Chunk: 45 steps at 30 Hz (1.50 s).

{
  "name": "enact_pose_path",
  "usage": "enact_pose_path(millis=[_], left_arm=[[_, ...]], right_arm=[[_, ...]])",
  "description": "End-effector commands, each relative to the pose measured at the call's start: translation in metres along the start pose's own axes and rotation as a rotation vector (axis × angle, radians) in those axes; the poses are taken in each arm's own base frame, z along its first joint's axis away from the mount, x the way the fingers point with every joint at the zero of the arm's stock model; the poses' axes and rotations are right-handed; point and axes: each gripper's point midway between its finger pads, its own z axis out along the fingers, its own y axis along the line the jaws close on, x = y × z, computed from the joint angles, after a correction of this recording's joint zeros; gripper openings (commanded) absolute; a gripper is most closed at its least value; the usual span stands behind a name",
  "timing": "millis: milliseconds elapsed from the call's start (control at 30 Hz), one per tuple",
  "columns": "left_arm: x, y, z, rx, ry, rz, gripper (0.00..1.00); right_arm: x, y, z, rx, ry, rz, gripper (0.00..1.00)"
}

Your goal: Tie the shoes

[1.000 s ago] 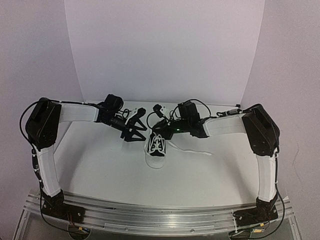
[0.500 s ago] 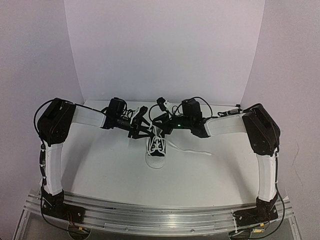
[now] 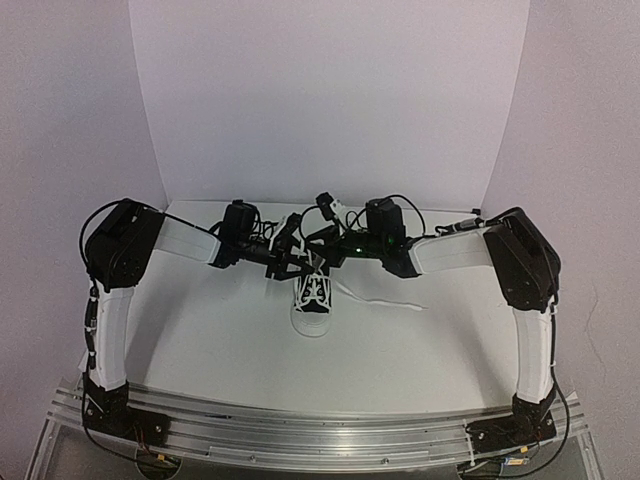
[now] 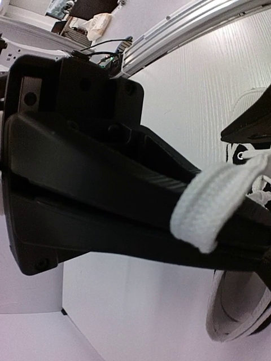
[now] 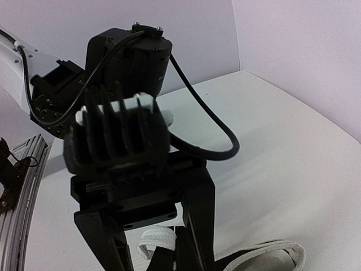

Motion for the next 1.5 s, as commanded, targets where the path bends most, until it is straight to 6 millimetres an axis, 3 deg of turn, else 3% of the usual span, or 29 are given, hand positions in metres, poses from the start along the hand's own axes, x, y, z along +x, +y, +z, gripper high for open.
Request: enact_pose_path(millis=[0,200,433,500,667,733,900,1033,1133,1233,1333,1467], left_arm=[[-0.001,0.0,0.008,0.014,-0.028,-0.02,0.33],[0.002,-0.004,0.008,0.004,-0.02,-0.06,0.01],[0.014,0.001,0.005,-0.071,0.034,-0.077,0.0],[0.015,0.007,0.005,-0.102,0.046,-0.071,0.0],[0.013,0.012,0.009,-0.114,0.063,-0.04,0.0],[0.01,0.011,0.01,-0.112,0.061,-0.02,0.0],[0.008,0.008,0.011,-0.106,0.062,0.005,0.0],[0.006,0.006,0.012,-0.099,0.057,0.017,0.0],[0.004,0.006,0.013,-0.091,0.053,0.021,0.0],[0.002,0.006,0.014,-0.089,0.051,0.021,0.0],[0.002,0.005,0.013,-0.086,0.05,0.023,0.0],[0.002,0.004,0.014,-0.084,0.052,0.025,0.0]], right_arm=[[-0.008,-0.001,-0.005,0.011,-0.041,0.011,0.0],[0.002,-0.008,-0.011,0.067,-0.036,0.057,0.0],[0.005,-0.02,-0.015,0.132,-0.048,0.125,0.01],[0.005,-0.023,-0.017,0.152,-0.05,0.14,0.15],[0.003,-0.02,-0.035,0.202,-0.058,0.228,0.82],[0.003,-0.02,-0.052,0.257,-0.06,0.279,0.94],[0.014,-0.032,-0.111,0.511,0.021,0.488,0.96],[0.063,-0.06,-0.193,1.01,0.244,0.709,0.85],[0.096,-0.061,-0.239,1.248,0.455,0.746,0.75],[0.124,-0.056,-0.254,1.26,0.587,0.843,0.75],[0.14,-0.058,-0.265,1.25,0.648,0.887,0.77],[0.157,-0.064,-0.258,1.152,0.764,0.849,0.82]])
